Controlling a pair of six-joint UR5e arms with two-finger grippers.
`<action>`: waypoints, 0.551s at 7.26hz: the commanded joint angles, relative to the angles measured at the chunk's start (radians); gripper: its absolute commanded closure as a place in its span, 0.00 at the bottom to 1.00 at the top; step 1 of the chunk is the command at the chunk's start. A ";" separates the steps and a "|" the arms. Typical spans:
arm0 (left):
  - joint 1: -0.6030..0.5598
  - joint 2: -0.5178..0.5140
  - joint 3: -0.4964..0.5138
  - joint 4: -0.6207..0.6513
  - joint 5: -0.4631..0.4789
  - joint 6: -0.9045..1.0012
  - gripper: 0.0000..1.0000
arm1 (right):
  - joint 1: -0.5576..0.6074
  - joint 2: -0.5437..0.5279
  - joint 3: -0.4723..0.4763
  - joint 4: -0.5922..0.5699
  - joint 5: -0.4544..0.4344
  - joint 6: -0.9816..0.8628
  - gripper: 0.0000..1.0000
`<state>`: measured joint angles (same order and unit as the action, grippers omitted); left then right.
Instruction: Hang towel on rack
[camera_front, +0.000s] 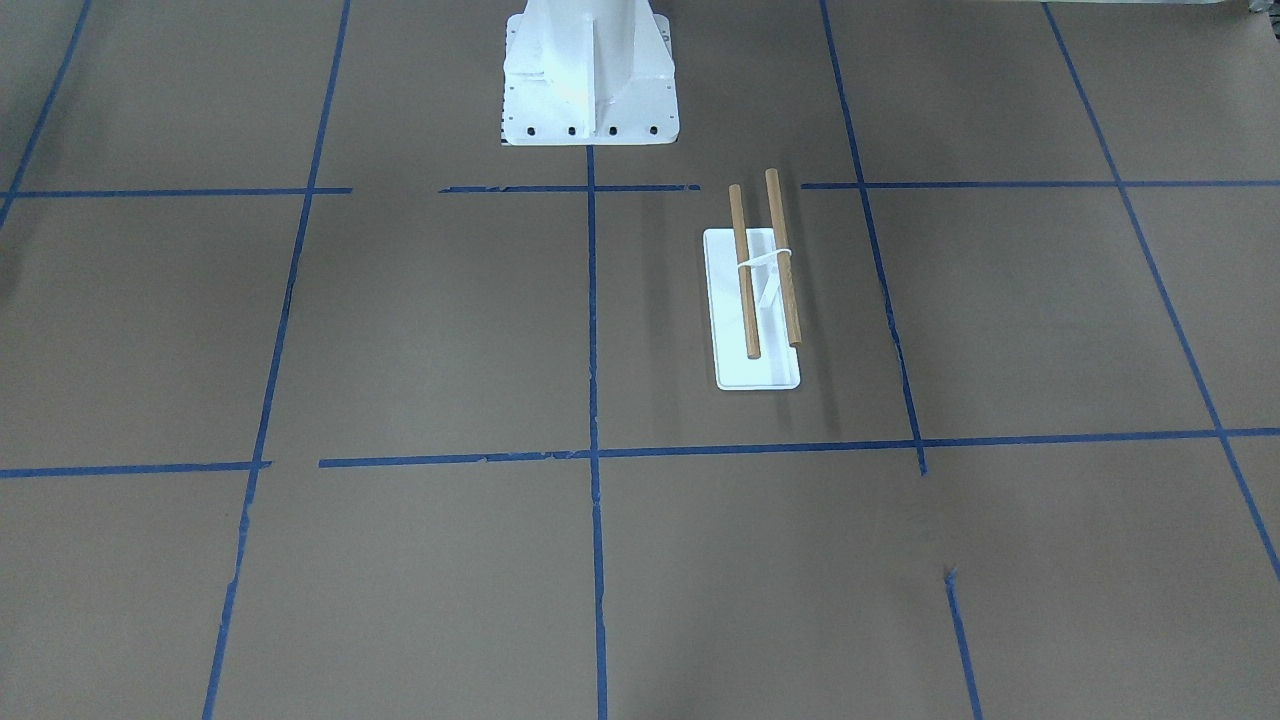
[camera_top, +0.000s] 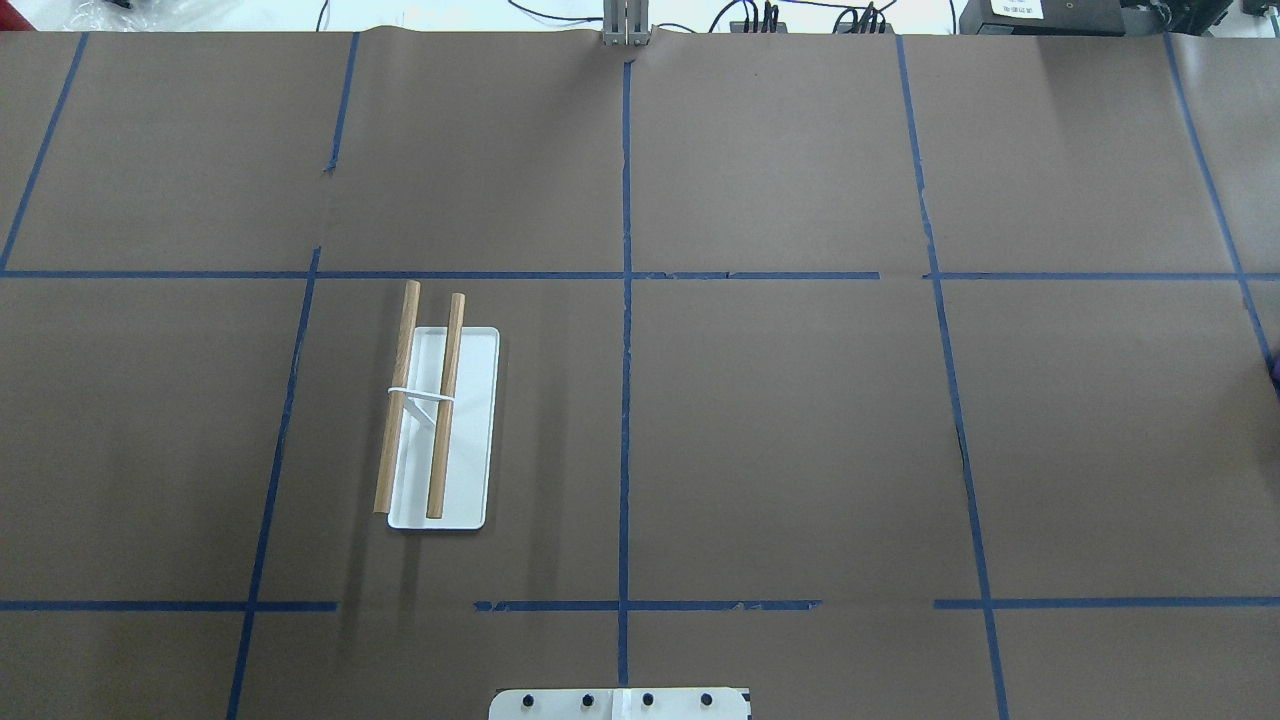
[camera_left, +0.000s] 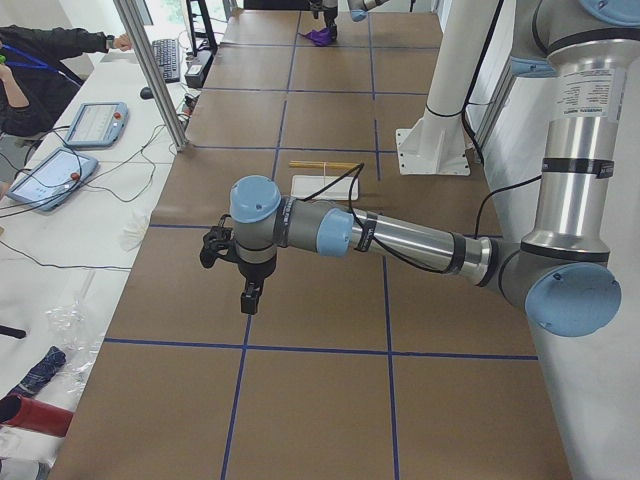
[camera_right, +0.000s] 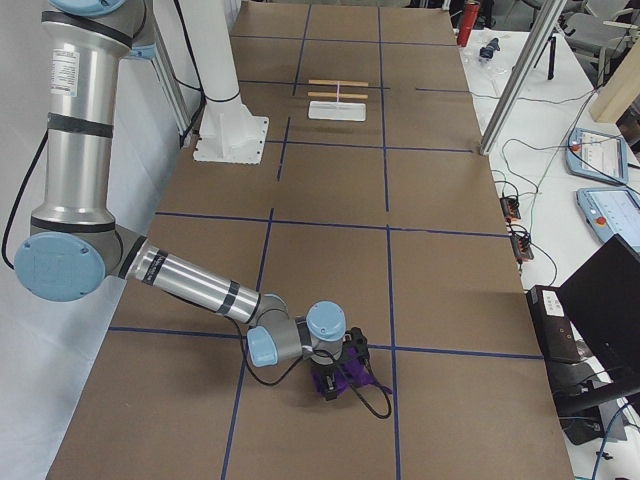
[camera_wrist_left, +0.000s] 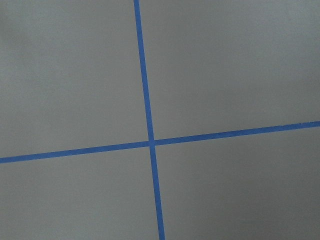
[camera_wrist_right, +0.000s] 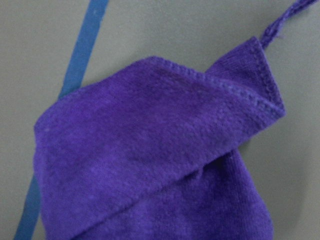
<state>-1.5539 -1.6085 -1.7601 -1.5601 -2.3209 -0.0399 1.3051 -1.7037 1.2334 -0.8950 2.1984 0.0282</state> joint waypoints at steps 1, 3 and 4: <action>-0.002 -0.005 0.001 0.000 0.000 0.000 0.00 | 0.002 0.004 0.006 0.002 0.010 0.001 0.60; -0.002 -0.007 0.001 0.000 0.000 0.000 0.00 | 0.014 0.003 0.038 0.002 0.014 -0.002 1.00; -0.002 -0.007 0.001 -0.002 0.000 0.000 0.00 | 0.037 -0.005 0.070 -0.002 0.021 -0.001 1.00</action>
<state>-1.5554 -1.6150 -1.7596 -1.5604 -2.3209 -0.0399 1.3203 -1.7021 1.2693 -0.8937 2.2127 0.0268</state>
